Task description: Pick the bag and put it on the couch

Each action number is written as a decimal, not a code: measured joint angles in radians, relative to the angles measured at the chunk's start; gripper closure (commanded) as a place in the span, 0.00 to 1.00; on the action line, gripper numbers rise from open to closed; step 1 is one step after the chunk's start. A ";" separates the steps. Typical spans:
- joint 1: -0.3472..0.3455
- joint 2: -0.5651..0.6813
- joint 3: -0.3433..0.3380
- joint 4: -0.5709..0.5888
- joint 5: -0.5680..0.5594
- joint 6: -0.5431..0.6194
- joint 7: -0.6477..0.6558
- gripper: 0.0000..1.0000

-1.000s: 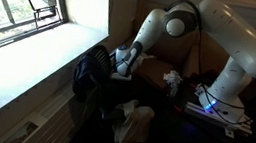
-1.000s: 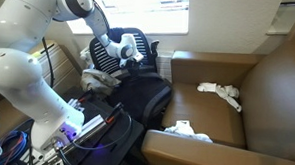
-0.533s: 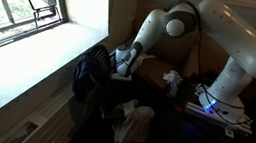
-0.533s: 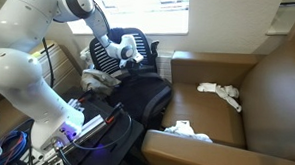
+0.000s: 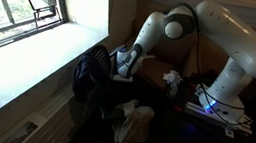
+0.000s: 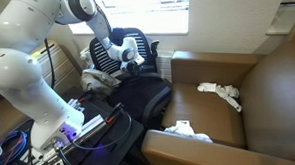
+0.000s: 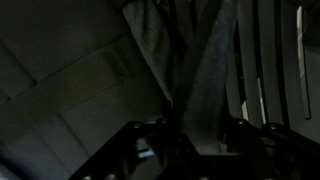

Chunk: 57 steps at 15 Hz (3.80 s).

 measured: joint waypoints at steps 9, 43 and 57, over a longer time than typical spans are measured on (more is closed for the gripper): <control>0.092 -0.083 -0.120 -0.044 -0.102 -0.027 -0.017 0.98; 0.874 -0.613 -1.619 -0.863 0.393 0.311 0.080 0.98; 0.324 -0.585 -1.457 -0.496 0.320 -0.015 0.445 0.99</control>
